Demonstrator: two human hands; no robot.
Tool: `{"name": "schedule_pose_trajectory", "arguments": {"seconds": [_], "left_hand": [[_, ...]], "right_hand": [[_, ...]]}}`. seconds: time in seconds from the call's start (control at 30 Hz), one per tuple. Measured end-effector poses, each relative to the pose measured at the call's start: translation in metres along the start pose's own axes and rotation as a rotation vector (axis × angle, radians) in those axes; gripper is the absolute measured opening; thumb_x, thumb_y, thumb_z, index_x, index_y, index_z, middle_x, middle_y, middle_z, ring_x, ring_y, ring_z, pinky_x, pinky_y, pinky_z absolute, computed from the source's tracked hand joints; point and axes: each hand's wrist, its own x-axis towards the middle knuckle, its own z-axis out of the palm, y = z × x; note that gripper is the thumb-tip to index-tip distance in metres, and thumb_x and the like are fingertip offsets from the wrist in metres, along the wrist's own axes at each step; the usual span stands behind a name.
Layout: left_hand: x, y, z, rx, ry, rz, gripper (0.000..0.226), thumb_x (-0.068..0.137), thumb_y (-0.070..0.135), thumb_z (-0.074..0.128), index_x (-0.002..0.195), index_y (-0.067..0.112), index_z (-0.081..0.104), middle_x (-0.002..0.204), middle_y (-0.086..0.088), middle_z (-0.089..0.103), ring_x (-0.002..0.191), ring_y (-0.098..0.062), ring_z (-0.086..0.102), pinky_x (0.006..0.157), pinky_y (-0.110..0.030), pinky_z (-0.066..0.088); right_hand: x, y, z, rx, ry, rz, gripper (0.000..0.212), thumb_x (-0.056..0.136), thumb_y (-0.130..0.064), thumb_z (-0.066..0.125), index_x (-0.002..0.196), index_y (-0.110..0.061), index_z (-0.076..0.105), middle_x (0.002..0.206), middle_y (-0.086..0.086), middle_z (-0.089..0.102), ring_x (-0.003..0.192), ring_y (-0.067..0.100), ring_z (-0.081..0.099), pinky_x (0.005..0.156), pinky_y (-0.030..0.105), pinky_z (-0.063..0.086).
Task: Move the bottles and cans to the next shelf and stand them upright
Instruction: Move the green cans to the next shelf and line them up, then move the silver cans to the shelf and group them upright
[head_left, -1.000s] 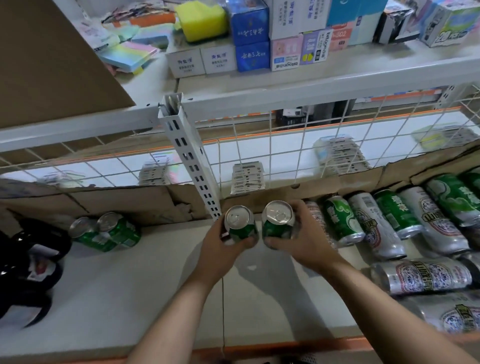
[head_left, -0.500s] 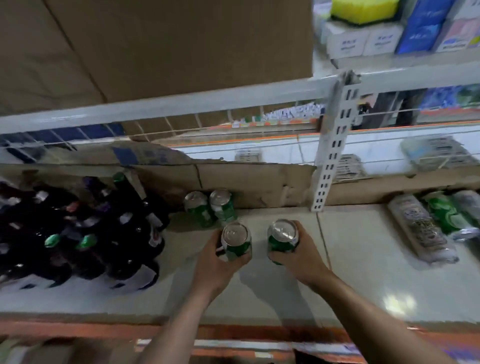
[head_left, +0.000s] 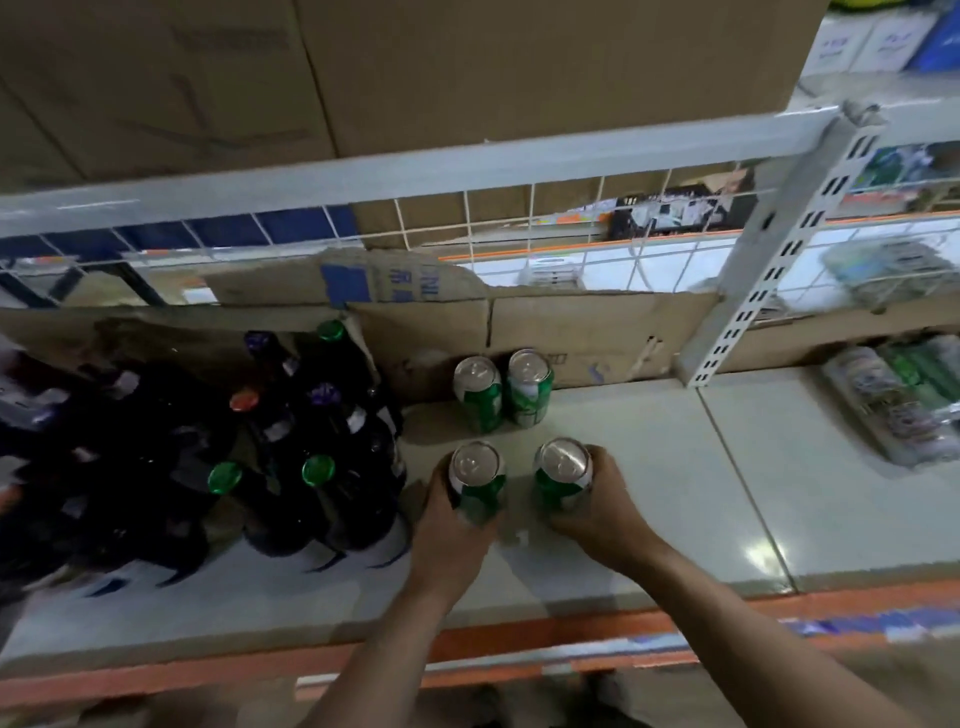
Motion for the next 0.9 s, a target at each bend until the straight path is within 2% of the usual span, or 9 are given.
{"name": "schedule_pose_trajectory", "arguments": {"seconds": [0.07,0.17,0.23,0.33,0.4,0.53,0.67,0.77,0.9], "left_hand": [[-0.006,-0.006,-0.003,-0.017,-0.002,-0.025,0.055,0.078,0.022,0.085,0.124,0.034,0.057,0.123,0.013,0.069,0.117,-0.007,0.064,0.094,-0.022,0.052],[-0.004,-0.008,-0.007,0.007,0.004,-0.029,0.041,0.084,0.014,0.081,0.112,0.035,0.060,0.113,0.012,0.071,0.108,-0.005,0.066,0.082,-0.009,0.048],[0.006,-0.008,-0.002,0.005,-0.010,-0.036,0.041,0.085,0.013,0.081,0.119,0.026,0.061,0.115,0.009,0.071,0.111,-0.008,0.067,0.089,-0.019,0.052],[0.020,-0.002,0.006,-0.053,-0.005,-0.078,0.049,0.081,0.021,0.081,0.125,0.026,0.059,0.120,0.009,0.071,0.113,-0.010,0.068,0.100,-0.044,0.055],[0.029,-0.001,0.010,-0.107,0.017,-0.097,0.053,0.081,0.013,0.082,0.129,0.021,0.059,0.122,0.004,0.072,0.112,-0.010,0.069,0.101,-0.050,0.054],[0.048,0.001,0.011,-0.110,0.053,-0.109,0.052,0.077,0.000,0.084,0.119,0.022,0.062,0.117,0.001,0.073,0.110,-0.014,0.069,0.100,-0.053,0.054],[0.051,-0.004,0.011,-0.096,0.084,-0.068,0.049,0.072,0.009,0.087,0.110,0.030,0.065,0.114,0.000,0.074,0.108,-0.019,0.071,0.097,-0.055,0.056],[0.044,0.000,0.012,-0.040,0.097,-0.028,0.052,0.077,0.009,0.087,0.120,0.022,0.061,0.121,0.000,0.070,0.113,-0.019,0.067,0.100,-0.051,0.054],[0.004,0.019,0.006,0.090,0.198,0.072,0.061,0.086,0.019,0.080,0.137,0.016,0.047,0.131,0.001,0.054,0.121,-0.016,0.054,0.104,-0.032,0.045]], "right_hand": [[-0.004,0.003,-0.001,-0.063,0.000,0.030,0.073,0.065,-0.035,0.090,0.123,-0.033,0.046,0.122,-0.001,0.056,0.110,0.017,0.057,0.094,0.040,0.056],[-0.003,0.002,0.001,-0.091,0.007,0.019,0.070,0.073,-0.034,0.091,0.129,-0.027,0.050,0.125,-0.002,0.057,0.110,0.015,0.058,0.094,0.032,0.055],[0.002,-0.001,0.002,-0.123,0.006,-0.003,0.067,0.075,-0.036,0.089,0.130,-0.026,0.052,0.124,-0.004,0.059,0.110,0.013,0.059,0.092,0.026,0.053],[0.017,-0.007,0.006,-0.136,0.011,-0.019,0.066,0.076,-0.034,0.088,0.132,-0.024,0.055,0.125,-0.003,0.064,0.112,0.015,0.061,0.095,0.033,0.055],[0.028,-0.013,0.008,-0.130,0.026,-0.017,0.065,0.075,-0.031,0.088,0.131,-0.024,0.056,0.125,-0.002,0.065,0.111,0.016,0.061,0.096,0.035,0.055],[0.048,-0.019,0.010,-0.130,0.039,-0.001,0.065,0.076,-0.029,0.087,0.133,-0.021,0.057,0.125,0.001,0.068,0.112,0.021,0.063,0.097,0.040,0.055],[0.055,-0.020,0.011,-0.127,0.025,0.025,0.064,0.076,-0.030,0.087,0.132,-0.020,0.058,0.126,0.001,0.068,0.112,0.021,0.064,0.098,0.041,0.055],[0.052,-0.021,0.011,-0.142,-0.013,0.047,0.065,0.075,-0.038,0.086,0.131,-0.023,0.056,0.125,-0.002,0.068,0.111,0.019,0.064,0.096,0.042,0.056],[0.045,-0.018,0.000,-0.142,-0.060,0.015,0.093,0.061,-0.042,0.087,0.143,-0.029,0.044,0.136,-0.007,0.057,0.124,0.020,0.054,0.104,0.046,0.050]]}}
